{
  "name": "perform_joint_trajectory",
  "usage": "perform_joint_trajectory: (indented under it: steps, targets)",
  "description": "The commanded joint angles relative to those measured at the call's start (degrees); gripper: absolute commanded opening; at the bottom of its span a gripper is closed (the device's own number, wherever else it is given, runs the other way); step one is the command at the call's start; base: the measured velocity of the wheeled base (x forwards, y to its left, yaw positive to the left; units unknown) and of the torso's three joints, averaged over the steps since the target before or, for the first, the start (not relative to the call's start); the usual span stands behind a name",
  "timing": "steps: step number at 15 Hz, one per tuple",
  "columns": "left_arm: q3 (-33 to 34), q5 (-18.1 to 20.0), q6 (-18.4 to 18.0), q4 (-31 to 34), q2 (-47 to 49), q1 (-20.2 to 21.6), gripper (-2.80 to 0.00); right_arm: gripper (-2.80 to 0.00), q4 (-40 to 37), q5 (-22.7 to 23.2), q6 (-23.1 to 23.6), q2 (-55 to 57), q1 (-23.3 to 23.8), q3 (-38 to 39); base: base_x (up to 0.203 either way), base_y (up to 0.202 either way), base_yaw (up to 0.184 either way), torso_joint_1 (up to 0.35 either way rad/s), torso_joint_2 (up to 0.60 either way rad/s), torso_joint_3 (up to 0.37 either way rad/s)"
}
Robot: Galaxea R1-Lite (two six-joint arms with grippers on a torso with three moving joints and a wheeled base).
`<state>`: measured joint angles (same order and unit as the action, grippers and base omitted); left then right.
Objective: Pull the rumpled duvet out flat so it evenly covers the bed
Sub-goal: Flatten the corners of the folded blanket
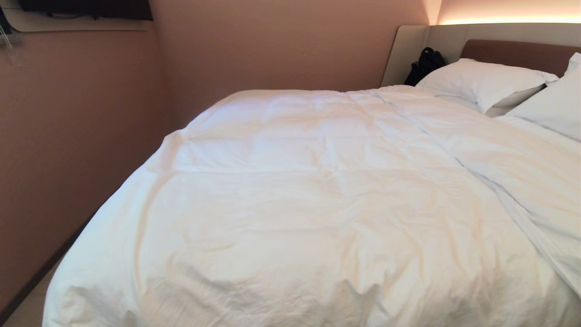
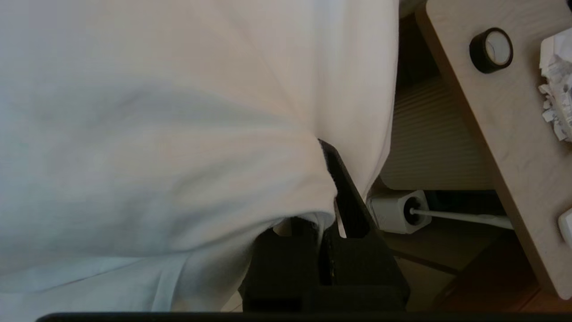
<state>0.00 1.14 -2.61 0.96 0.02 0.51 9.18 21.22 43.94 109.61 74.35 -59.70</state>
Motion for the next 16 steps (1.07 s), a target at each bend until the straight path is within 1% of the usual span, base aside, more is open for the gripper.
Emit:
perform_joint_trajectory:
  steps: [1, 10, 13, 16]
  targets:
    - [0.0, 0.0, 0.0, 0.0, 0.0, 0.0, -2.80, -2.80, 0.1, 0.0, 0.3, 2.2, 0.6, -0.6, 0.000, 0.000, 0.000, 0.000, 0.00, 0.000]
    - [0.0, 0.0, 0.0, 0.0, 0.0, 0.0, -2.80, -2.80, 0.1, -0.1, 0.0, 8.7, 1.0, -4.5, 0.000, 0.000, 0.000, 0.000, 0.00, 0.000]
    - [0.0, 0.0, 0.0, 0.0, 0.0, 0.0, -2.80, -2.80, 0.1, -1.4, 0.0, 9.4, 1.5, -5.8, 0.000, 0.000, 0.000, 0.000, 0.00, 0.000]
    - [0.0, 0.0, 0.0, 0.0, 0.0, 0.0, -2.80, -2.80, 0.2, -1.8, 0.2, 10.0, 2.2, -6.6, 0.000, 0.000, 0.000, 0.000, 0.00, 0.000]
